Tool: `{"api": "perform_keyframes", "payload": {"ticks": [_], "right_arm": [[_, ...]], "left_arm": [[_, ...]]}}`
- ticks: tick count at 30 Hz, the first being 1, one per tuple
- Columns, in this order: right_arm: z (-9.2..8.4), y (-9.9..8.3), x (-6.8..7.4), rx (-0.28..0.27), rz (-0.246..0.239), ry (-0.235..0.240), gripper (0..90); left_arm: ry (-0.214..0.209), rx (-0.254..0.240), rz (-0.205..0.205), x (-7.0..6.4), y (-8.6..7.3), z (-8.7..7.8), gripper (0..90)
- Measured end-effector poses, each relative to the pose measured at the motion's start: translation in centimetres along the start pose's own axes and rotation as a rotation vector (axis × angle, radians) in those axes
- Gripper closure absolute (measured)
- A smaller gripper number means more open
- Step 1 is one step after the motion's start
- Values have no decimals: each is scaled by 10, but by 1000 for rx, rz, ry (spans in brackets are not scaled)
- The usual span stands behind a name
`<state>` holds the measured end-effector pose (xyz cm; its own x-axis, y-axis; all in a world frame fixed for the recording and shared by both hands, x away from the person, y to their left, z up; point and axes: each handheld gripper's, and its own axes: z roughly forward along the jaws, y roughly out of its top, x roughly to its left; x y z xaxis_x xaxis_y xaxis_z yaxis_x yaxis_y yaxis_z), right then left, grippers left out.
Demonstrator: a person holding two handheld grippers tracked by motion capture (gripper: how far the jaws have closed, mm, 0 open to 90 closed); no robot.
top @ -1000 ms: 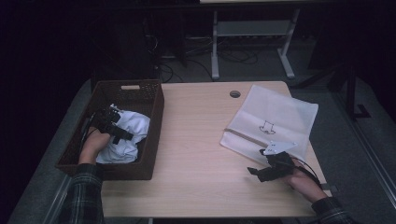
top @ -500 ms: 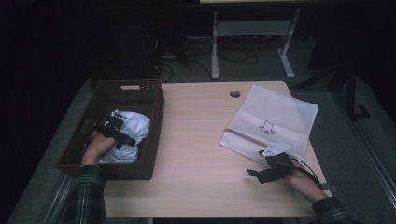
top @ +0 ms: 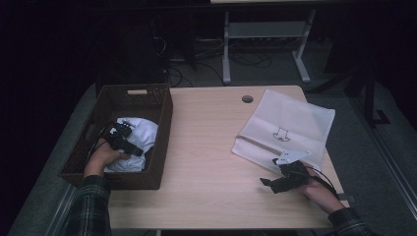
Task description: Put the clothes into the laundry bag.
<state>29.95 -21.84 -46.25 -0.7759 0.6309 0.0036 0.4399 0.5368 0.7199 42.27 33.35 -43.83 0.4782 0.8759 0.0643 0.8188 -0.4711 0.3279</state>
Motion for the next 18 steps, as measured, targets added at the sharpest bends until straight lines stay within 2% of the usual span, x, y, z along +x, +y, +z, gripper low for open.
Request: {"api": "perform_keyframes", "payload": {"ticks": [5,6,8,9,11,12,16,18], "right_arm": [[0,0,0,4,1,-1,131],[0,0,0,5,1,0,131],[0,0,1,7,1,0,131],[0,0,1,7,1,0,131],[1,0,1,9,-2,0,131],[1,0,1,10,-2,0,131],[0,0,0,10,-2,-1,131],[0,0,0,10,-2,0,131]], "left_arm": [[-4,-3,25,3,-3,-7,211],[-3,6,23,3,-3,-9,314],[-4,10,19,3,-3,-11,393],[-5,13,17,3,-2,-11,393],[-4,18,10,3,-2,-13,469],[-6,19,3,4,-2,-15,539],[-10,13,-19,6,-2,-18,595],[-25,7,-45,8,-3,-21,607]]}}
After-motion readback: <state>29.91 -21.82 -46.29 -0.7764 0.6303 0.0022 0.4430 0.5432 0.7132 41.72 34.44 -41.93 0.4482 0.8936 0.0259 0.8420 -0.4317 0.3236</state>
